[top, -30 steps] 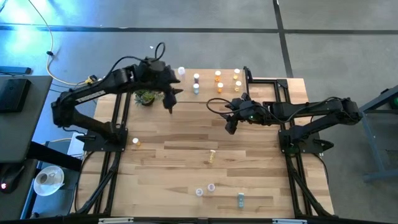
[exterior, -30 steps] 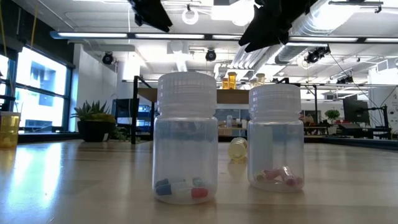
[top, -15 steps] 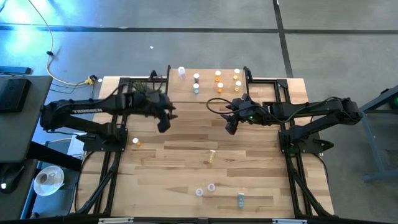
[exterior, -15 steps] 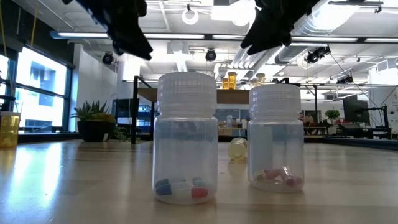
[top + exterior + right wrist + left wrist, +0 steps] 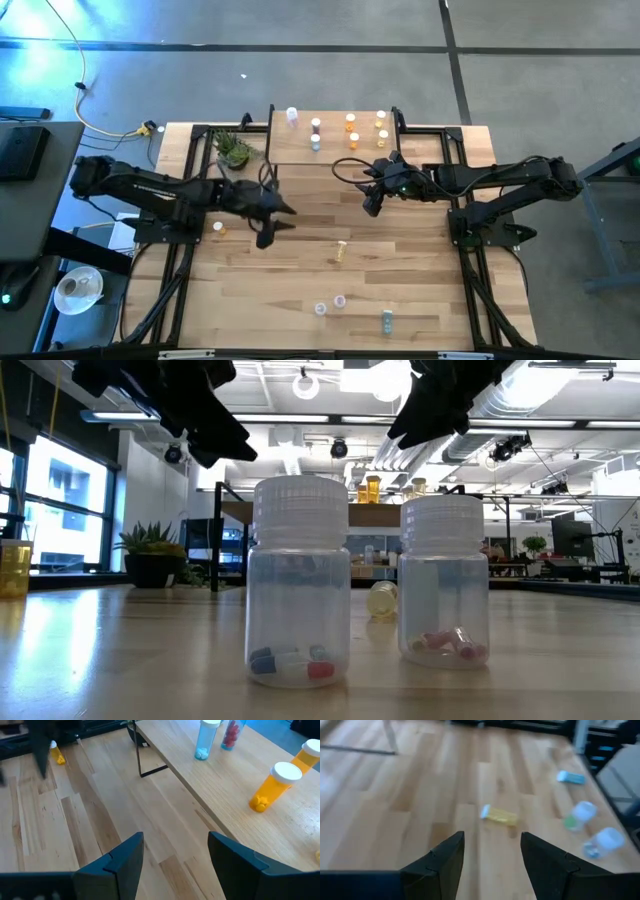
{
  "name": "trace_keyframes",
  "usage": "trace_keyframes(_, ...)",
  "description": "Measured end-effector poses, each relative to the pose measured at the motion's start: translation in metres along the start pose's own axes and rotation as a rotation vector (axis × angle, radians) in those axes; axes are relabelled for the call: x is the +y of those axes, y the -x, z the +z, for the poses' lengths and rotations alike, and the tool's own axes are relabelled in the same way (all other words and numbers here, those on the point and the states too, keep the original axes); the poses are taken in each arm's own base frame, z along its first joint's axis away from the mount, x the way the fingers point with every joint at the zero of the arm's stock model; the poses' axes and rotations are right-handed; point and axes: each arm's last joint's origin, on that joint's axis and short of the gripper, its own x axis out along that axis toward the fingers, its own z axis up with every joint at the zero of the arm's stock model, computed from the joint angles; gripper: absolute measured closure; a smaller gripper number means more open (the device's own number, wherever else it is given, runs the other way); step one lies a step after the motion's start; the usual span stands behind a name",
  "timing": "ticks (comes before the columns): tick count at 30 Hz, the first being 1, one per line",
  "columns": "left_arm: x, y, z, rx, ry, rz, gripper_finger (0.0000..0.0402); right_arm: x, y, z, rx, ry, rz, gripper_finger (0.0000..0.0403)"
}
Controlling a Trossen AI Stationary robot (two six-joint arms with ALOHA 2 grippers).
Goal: Pick and place medicine bottles onto shelf by color
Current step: Put the left transparent pill bottle on the shelf aligned with the transparent pill bottle
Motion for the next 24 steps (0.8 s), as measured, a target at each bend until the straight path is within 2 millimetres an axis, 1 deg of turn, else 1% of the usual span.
trace_keyframes(4,-0.016,-0.014,-0.004,-0.002,-0.031,-0.058,0.0216,0.0,0.0,0.0,0.003,0.003,-0.001,0.019)
trace_keyframes(9,-0.033,-0.032,-0.008,-0.019,-0.041,-0.18,0.0211,0.0,0.0,-0.002,0.016,0.009,-0.005,0.019)
trace_keyframes(15,-0.049,-0.045,-0.015,0.008,-0.036,-0.206,0.0179,-0.001,0.0,-0.002,0.02,0.008,-0.006,0.019)
trace_keyframes(18,-0.058,-0.051,-0.015,0.002,-0.051,-0.232,0.0163,-0.001,0.0,-0.002,0.02,0.008,-0.006,0.019)
trace_keyframes(21,-0.069,-0.059,-0.016,0.005,-0.078,-0.26,0.0156,-0.001,0.0,-0.003,0.026,0.01,-0.008,0.019)
trace_keyframes(24,-0.081,-0.067,-0.018,-0.011,-0.139,-0.293,0.0157,-0.001,0.0,-0.003,0.028,0.011,-0.008,0.019)
